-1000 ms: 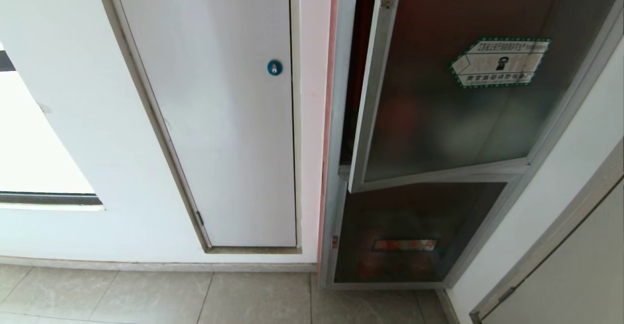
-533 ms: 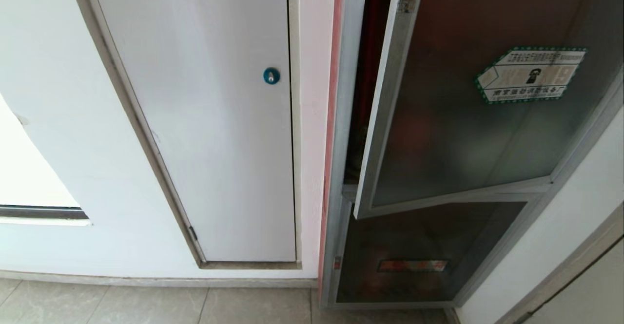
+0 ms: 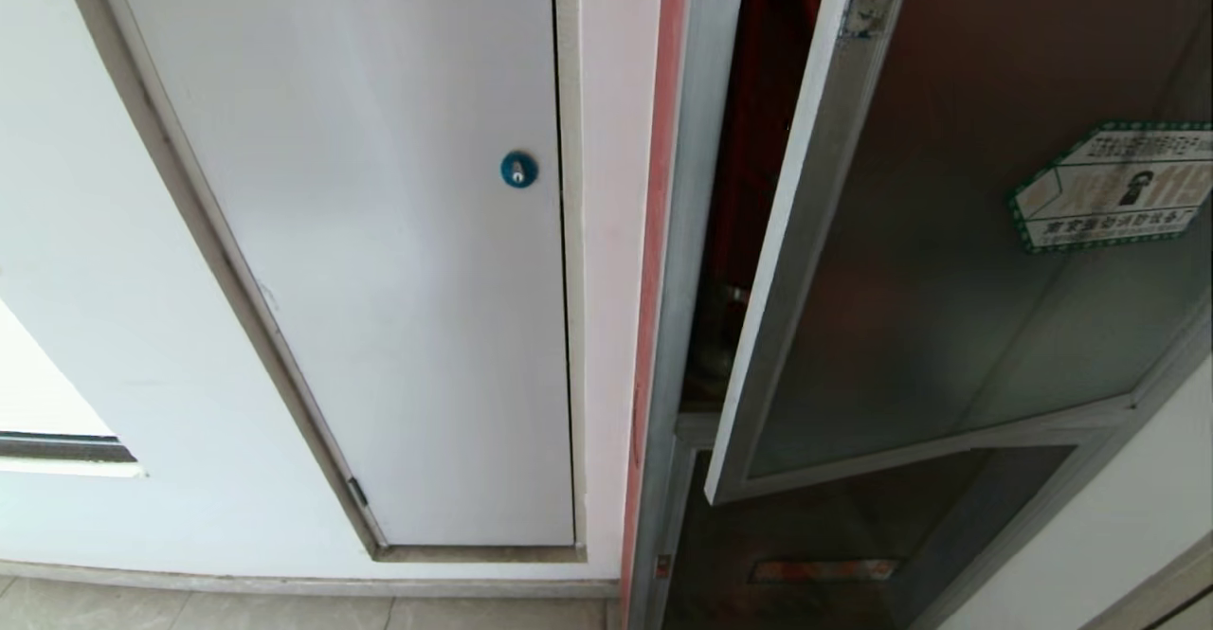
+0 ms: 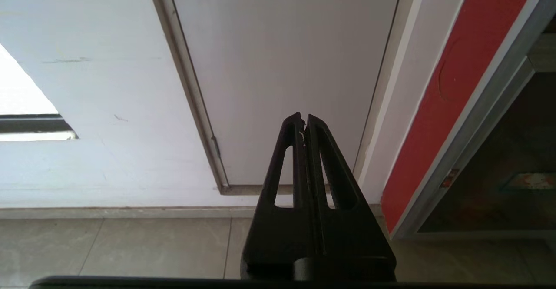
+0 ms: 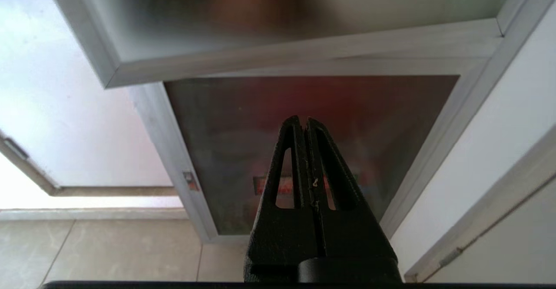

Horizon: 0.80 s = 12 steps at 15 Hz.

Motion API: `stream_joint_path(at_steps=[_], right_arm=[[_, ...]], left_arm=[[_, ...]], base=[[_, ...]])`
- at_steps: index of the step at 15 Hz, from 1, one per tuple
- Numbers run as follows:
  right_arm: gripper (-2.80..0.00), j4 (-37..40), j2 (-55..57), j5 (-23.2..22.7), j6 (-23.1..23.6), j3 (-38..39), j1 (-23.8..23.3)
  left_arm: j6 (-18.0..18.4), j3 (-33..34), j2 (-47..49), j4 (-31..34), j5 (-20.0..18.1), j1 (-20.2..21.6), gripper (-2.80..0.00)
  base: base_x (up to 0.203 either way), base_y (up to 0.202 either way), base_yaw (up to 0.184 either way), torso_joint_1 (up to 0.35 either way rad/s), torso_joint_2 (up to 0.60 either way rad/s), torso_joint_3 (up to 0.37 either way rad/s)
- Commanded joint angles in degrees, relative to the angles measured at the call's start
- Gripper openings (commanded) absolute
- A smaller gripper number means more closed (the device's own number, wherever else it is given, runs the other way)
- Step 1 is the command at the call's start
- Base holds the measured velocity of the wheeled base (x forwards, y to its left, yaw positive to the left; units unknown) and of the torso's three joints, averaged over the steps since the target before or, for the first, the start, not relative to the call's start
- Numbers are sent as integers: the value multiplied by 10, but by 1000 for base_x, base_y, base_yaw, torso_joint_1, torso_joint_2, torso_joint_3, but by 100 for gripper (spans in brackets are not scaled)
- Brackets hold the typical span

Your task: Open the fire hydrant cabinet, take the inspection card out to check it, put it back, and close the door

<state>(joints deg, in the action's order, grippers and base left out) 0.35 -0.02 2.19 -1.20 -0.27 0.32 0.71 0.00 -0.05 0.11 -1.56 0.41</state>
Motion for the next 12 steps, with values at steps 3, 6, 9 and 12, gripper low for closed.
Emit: stream_joint_path(at_steps=[3, 6, 9, 12], right_arm=[[-280, 0, 1, 0, 0, 0, 0], [-280, 0, 1, 0, 0, 0, 0], [-280, 0, 1, 0, -7, 0, 0], [-280, 0, 1, 0, -8, 0, 0]], left_arm=[[0, 0, 0, 0, 0, 0, -280], [0, 0, 0, 0, 0, 0, -280], [0, 0, 0, 0, 0, 0, -280], [0, 0, 0, 0, 0, 0, -280]], base=[[197, 0, 0, 3, 4, 0], [196, 0, 0, 2, 2, 2], [85, 0, 0, 7, 6, -1], [0, 0, 0, 0, 0, 0]])
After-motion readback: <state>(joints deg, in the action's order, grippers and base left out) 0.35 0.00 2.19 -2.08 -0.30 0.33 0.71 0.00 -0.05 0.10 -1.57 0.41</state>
